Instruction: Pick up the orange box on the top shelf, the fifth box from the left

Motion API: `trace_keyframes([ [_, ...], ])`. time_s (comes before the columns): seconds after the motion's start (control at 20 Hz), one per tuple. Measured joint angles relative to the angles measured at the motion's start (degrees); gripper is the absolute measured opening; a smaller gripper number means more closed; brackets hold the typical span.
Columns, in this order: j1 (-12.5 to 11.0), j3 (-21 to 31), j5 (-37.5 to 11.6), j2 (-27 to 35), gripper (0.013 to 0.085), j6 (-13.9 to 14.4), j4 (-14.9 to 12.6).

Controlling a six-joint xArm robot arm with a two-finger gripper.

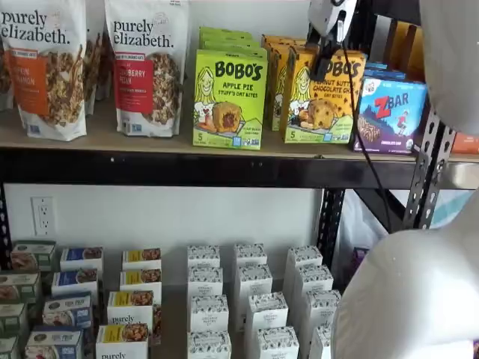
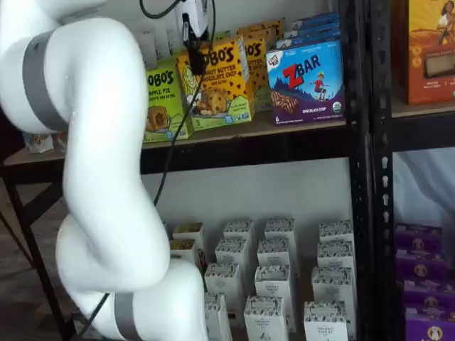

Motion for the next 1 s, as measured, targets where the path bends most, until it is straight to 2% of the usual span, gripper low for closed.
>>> trace_keyframes([
  [0.4, -1.4, 1.1, 5.5, -5.2, 0.0250, -0.9, -0.1],
  [1.0, -4.3, 4.9, 10.8, -12.8, 0.0250, -3.5, -0.2],
])
